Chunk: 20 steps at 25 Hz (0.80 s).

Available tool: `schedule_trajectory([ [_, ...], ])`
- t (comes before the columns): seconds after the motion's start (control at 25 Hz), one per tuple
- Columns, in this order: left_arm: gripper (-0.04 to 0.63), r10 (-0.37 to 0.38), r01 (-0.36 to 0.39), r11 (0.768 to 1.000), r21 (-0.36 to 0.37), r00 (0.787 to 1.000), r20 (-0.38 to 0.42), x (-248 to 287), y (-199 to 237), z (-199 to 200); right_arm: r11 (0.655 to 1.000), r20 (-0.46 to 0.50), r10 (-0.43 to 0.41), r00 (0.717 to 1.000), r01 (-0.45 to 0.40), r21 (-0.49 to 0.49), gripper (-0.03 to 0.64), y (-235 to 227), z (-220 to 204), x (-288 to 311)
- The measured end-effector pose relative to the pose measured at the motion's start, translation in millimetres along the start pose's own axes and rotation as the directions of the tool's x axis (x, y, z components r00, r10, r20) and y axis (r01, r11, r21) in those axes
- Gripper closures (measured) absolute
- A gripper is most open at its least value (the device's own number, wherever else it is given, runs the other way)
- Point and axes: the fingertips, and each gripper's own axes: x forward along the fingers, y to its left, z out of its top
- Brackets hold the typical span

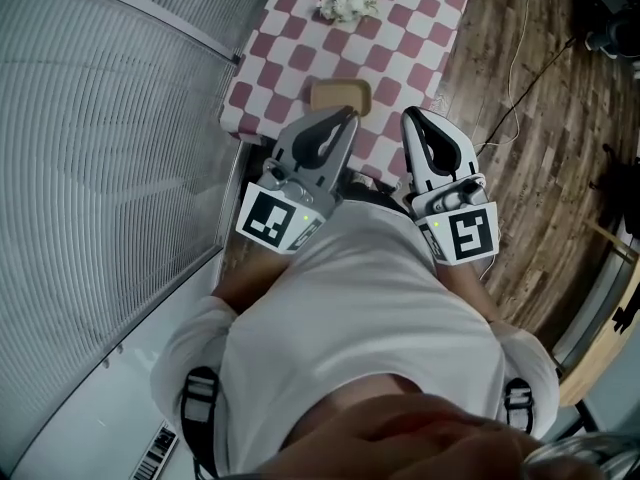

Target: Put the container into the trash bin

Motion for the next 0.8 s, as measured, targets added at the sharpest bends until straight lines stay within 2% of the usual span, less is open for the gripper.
schedule_trajectory([
  [0.32,0.548,-0.016,0.017,0.999,0.029,1.0,-0.014,5,7,7,1.0,0.007,0.005,1.0,-0.005,-0.006,0.584,-2,5,11],
  [0.8,0.548,-0.013,0.015,0.999,0.037,0.998,-0.057,4,44,5,1.0,-0.027,-0.025,0.999,0.024,-0.017,0.584,-1,-1,42],
])
